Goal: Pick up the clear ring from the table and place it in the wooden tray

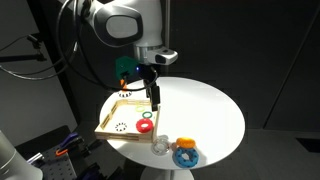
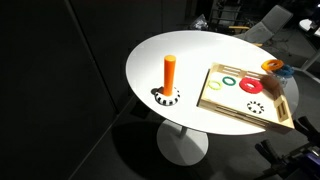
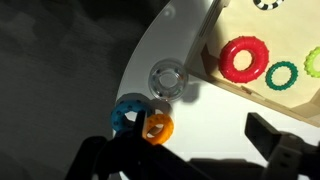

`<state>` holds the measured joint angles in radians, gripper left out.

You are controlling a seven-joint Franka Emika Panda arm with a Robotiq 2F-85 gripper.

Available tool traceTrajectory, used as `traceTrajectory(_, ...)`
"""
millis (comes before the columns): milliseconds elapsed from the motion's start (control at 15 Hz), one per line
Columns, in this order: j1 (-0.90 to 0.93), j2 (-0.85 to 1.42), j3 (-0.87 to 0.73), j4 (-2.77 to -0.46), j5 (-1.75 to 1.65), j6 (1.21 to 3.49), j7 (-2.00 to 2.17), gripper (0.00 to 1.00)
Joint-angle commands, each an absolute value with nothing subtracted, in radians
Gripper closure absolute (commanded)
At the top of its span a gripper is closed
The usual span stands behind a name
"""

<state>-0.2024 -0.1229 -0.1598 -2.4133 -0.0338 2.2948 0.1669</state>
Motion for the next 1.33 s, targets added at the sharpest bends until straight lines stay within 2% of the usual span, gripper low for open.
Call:
traceTrajectory(0,-0.217,-0.061,-0.162,-2.378,-0.09,2.334,0.283,0.0)
traceTrajectory(533,-0.193,0.141,-0.19,-2.35,-0.225,2.484,0.587,0.0)
traceTrajectory(1267,-0.114,0.379,-0.235,-2.252,-0.098,2.638,0.6,0.0)
